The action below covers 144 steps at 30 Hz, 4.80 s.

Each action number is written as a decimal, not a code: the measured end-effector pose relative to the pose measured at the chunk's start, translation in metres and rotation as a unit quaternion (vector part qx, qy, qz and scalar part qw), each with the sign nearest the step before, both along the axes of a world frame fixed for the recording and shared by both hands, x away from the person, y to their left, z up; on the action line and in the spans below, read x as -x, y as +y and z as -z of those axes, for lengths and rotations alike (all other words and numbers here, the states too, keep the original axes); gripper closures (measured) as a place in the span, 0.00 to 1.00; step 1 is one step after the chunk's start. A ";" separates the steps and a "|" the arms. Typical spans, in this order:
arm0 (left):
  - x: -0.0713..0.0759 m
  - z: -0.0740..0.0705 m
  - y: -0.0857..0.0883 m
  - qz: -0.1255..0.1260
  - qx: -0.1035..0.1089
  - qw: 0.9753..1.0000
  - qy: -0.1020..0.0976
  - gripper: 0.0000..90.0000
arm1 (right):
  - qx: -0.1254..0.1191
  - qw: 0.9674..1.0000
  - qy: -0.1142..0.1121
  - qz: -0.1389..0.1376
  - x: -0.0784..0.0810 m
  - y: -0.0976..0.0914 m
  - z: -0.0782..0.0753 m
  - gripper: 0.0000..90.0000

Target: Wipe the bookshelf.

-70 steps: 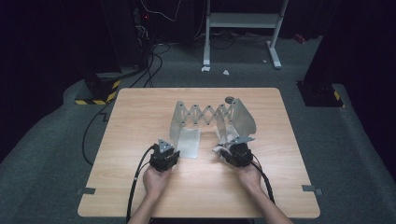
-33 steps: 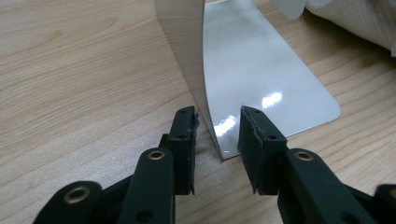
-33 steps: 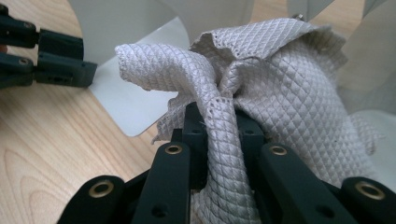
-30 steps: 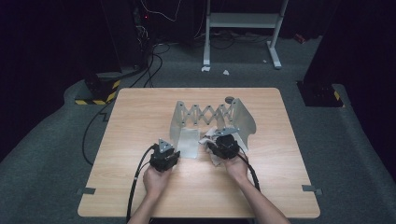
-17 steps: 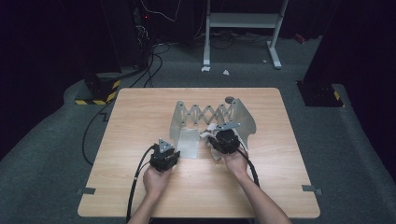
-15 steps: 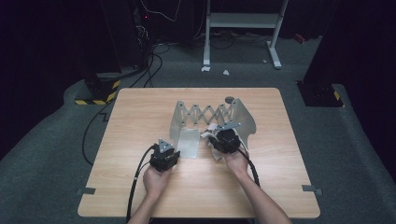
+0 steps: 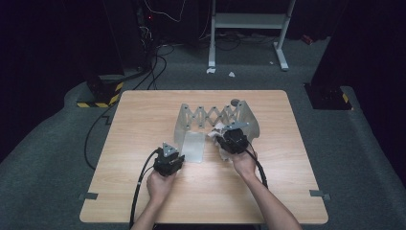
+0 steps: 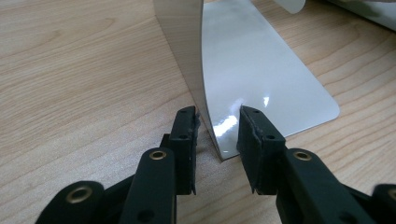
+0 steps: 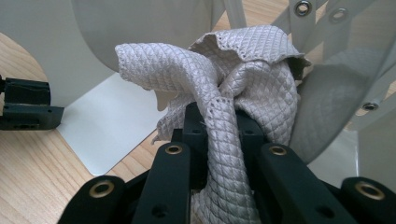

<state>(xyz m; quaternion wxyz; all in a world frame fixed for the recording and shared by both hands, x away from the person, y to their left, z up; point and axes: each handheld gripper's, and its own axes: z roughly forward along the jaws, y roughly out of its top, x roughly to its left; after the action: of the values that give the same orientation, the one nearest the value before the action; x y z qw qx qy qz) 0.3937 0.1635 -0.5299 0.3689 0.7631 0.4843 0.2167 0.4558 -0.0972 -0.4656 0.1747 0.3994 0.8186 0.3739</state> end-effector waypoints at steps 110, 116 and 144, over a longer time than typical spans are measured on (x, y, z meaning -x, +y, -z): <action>-0.002 0.000 0.004 -0.010 0.016 1.000 0.007 0.89 | 0.007 0.999 -0.039 0.012 0.001 -0.006 -0.037 0.89; -0.002 0.000 0.004 -0.012 0.017 1.000 0.007 0.92 | 0.005 0.999 -0.045 0.013 -0.003 -0.005 -0.047 0.89; -0.003 0.000 0.006 -0.014 0.030 0.999 0.015 0.93 | 0.015 0.999 -0.042 0.013 -0.019 0.020 -0.048 0.89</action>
<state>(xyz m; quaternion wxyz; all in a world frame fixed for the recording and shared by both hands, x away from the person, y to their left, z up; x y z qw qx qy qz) 0.3964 0.1698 -0.5301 0.3817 0.7480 0.5064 0.1956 0.4752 -0.0775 -0.4175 0.2192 0.3913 0.8110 0.3756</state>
